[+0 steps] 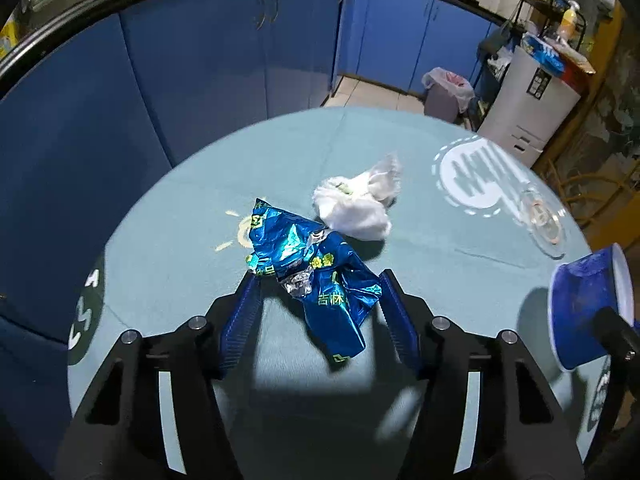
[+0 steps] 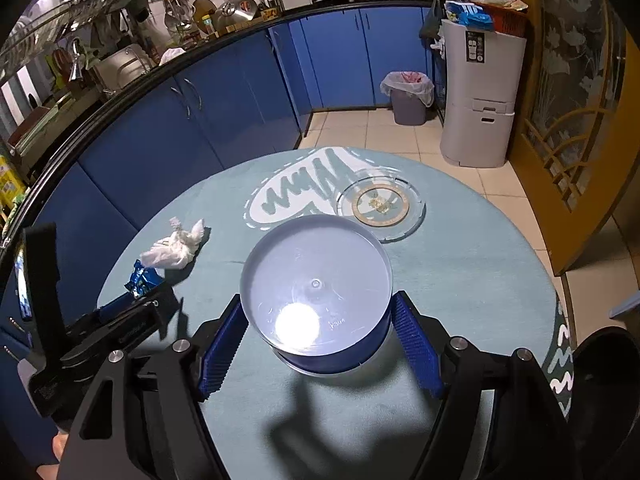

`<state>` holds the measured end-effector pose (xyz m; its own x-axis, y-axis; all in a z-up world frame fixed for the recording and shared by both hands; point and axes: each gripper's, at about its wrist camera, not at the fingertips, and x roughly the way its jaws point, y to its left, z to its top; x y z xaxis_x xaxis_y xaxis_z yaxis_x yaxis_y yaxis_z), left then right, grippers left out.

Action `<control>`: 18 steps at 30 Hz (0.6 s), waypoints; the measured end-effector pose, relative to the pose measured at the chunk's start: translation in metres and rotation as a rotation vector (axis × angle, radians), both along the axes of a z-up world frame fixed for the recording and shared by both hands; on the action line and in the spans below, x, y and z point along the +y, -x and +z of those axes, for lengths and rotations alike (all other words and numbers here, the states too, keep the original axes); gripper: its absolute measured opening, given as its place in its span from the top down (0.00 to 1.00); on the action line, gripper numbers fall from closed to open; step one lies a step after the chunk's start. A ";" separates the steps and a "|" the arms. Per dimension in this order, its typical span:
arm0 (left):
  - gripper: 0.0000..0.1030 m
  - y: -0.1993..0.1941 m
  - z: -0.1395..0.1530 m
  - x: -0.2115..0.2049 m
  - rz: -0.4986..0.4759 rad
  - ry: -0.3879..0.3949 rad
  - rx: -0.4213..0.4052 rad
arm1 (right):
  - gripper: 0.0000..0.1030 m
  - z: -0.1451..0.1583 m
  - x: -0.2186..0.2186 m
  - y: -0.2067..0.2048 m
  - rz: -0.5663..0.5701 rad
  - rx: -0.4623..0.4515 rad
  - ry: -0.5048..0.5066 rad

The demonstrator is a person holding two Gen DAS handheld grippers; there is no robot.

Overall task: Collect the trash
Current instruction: 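Carry the foil wrapper and blue box over the black bin with both tools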

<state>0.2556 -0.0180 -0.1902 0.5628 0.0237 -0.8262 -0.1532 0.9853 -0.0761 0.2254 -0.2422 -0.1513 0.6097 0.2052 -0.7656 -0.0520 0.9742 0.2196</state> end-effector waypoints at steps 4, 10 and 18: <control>0.41 0.012 0.019 -0.012 -0.033 0.012 -0.037 | 0.31 0.008 -0.007 0.013 -0.014 -0.023 0.000; 0.41 0.031 0.039 -0.047 -0.109 0.016 -0.068 | 0.31 0.019 -0.033 0.039 -0.072 -0.052 -0.002; 0.41 0.050 0.057 -0.094 -0.204 0.005 -0.100 | 0.31 0.030 -0.077 0.069 -0.163 -0.084 -0.019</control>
